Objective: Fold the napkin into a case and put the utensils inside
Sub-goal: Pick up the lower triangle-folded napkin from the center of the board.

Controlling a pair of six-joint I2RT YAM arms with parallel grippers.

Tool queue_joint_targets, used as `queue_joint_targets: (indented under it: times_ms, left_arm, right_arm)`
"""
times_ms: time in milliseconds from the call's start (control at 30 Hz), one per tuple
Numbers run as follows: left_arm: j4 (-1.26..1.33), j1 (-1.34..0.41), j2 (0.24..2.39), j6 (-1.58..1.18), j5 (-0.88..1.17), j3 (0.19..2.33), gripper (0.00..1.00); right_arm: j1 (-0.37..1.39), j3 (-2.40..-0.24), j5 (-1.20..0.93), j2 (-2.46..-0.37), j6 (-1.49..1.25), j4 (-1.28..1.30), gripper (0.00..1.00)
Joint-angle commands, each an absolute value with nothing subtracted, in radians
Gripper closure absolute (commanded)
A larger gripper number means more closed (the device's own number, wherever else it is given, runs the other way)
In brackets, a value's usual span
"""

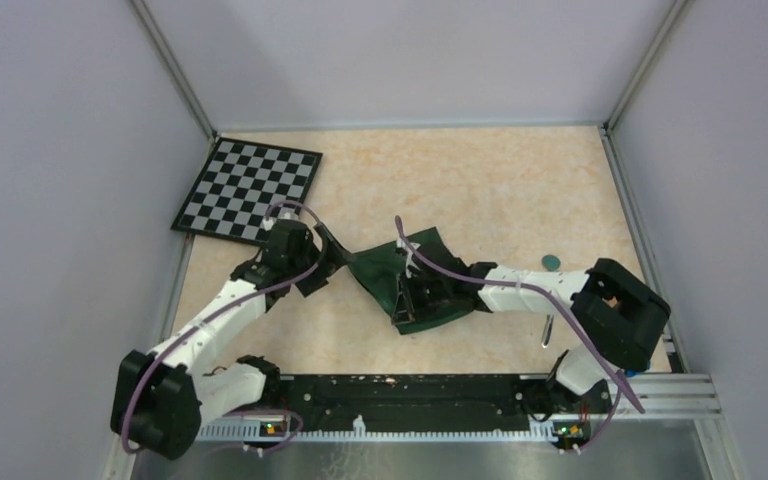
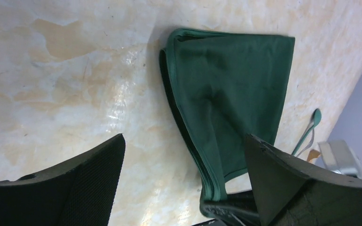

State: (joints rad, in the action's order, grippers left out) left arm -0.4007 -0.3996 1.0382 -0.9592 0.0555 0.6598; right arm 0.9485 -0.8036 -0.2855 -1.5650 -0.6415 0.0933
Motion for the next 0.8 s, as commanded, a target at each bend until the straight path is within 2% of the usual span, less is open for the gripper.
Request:
queue_joint_targets:
  times_ms: [0, 300, 400, 633, 767]
  left_arm:
    - [-0.131, -0.358, 1.123, -1.058, 0.23, 0.601, 0.01]
    - [0.129, -0.354, 1.383, -1.133, 0.314, 0.562, 0.03]
    - [0.192, -0.346, 1.457, -1.123, 0.314, 0.561, 0.09]
    - [0.271, -0.334, 1.542, -1.073, 0.244, 0.552, 0.31]
    - [0.264, -0.333, 1.572, -1.052, 0.242, 0.561, 0.39]
  right_arm:
    - [0.894, -0.759, -0.422, -1.475, -0.675, -0.077, 1.0]
    - [0.845, -0.69, -0.487, -1.432, -0.685, -0.153, 1.0]
    - [0.841, -0.686, -0.486, -1.423, -0.678, -0.147, 1.0]
    - [0.829, -0.675, -0.499, -1.42, -0.666, -0.152, 1.0]
    - [0.827, -0.673, -0.5, -1.423, -0.661, -0.156, 1.0]
